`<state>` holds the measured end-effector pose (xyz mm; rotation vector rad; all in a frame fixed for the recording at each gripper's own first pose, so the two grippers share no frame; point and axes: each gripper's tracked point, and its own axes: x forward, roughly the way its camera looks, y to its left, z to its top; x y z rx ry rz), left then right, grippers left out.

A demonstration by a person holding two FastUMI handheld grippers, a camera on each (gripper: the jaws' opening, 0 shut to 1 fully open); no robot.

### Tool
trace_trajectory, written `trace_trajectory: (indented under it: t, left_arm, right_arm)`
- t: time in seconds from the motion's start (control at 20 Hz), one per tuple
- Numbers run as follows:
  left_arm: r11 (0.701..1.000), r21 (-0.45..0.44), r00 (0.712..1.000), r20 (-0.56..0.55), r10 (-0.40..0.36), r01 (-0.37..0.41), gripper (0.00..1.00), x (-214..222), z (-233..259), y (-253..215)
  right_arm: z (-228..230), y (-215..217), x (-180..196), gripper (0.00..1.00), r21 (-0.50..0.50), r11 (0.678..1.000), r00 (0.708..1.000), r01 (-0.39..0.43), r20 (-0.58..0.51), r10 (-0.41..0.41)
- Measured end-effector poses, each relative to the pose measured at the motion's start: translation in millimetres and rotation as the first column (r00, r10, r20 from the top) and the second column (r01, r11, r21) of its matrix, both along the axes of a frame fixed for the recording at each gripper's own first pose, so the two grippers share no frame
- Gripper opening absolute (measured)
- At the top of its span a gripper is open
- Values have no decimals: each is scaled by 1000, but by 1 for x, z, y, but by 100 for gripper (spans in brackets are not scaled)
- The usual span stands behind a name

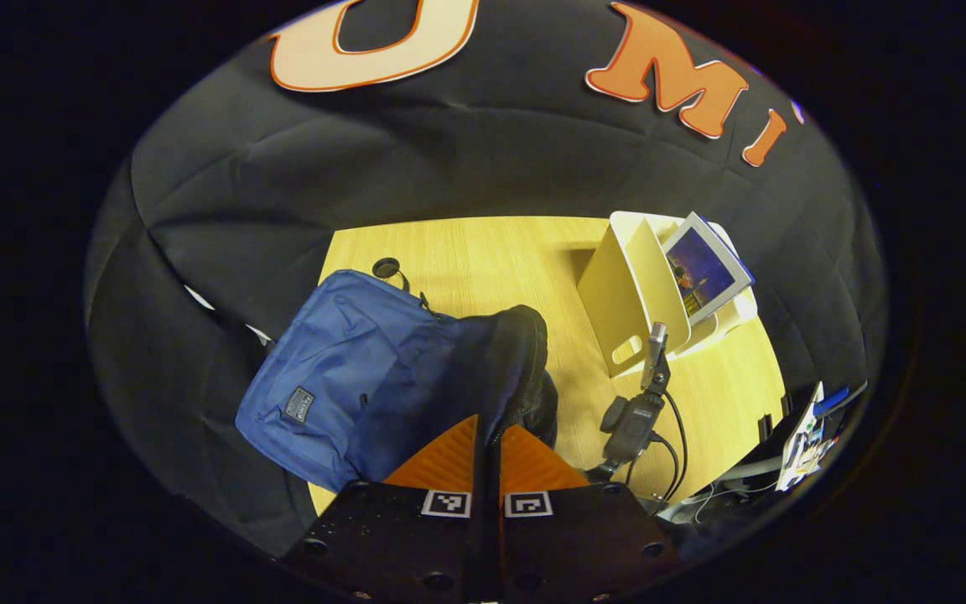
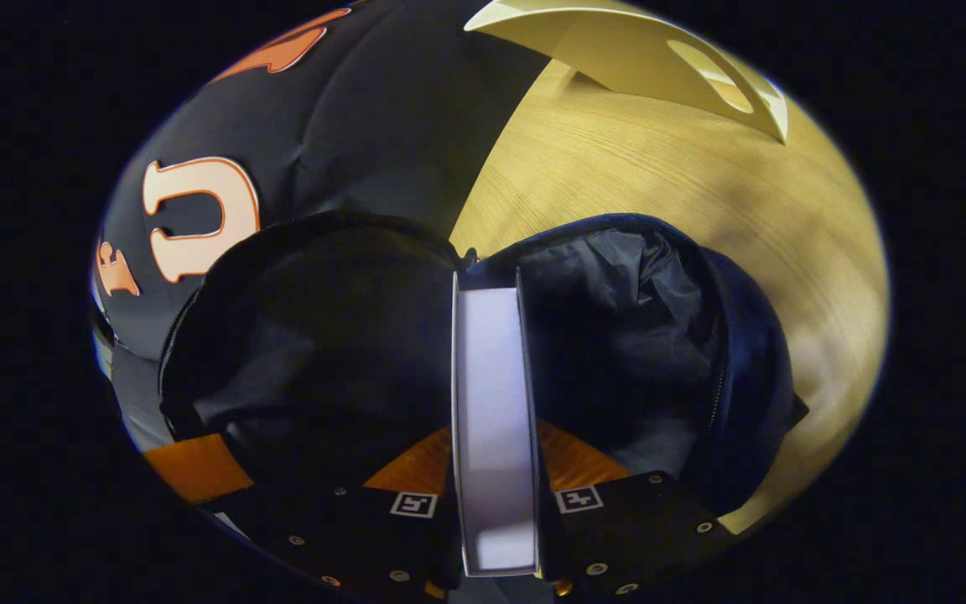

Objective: Open the schoolbag, grab two books from the bookshelf and put them into the schoolbag.

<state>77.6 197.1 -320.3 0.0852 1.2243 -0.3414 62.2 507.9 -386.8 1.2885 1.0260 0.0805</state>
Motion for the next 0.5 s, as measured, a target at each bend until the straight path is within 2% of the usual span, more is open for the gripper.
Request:
trace_trajectory:
  t: [0.05, 0.1, 0.15, 0.25, 0.3, 0.35, 0.45, 0.5]
  left_arm:
    - [1000, -1, 1000, -2, -7, 7, 1, 0, -2, -1]
    - [1000, 2, 1000, -10, -11, 11, 1, -1, -4, -2]
    - [1000, 2, 1000, -7, -12, 12, 1, -1, -3, -1]
    - [1000, -6, 1000, -7, 4, -4, 1, -1, -4, 2]
    - [1000, -10, 1000, -9, 14, -14, 1, -1, -4, 3]
    - [1000, -18, 1000, -10, 19, -19, 1, -1, -4, 5]
    - [999, -27, 1000, -1, 24, -24, 1, 0, -2, 7]
    - [999, -26, 1000, 5, 25, -25, 1, 1, -2, 8]
  right_arm:
    - [-3, 5, 2, 26, -4, 1000, 1000, -15, 7, 15]
    - [-3, 11, -2, 49, 13, 999, 999, -37, -6, 37]
    - [-4, 18, -5, 38, 37, 997, 998, -61, -29, 62]
    - [-13, 19, -12, 44, 27, 996, 991, -88, -103, 90]
    - [-16, 11, -16, 39, 13, 995, 987, -97, -129, 98]
    - [-10, 7, -16, 56, 15, 995, 987, -100, -127, 101]
    - [-2, -10, -13, 53, -18, 995, 990, -94, -110, 91]
    - [2, -20, -10, 76, -34, 995, 992, -93, -92, 89]
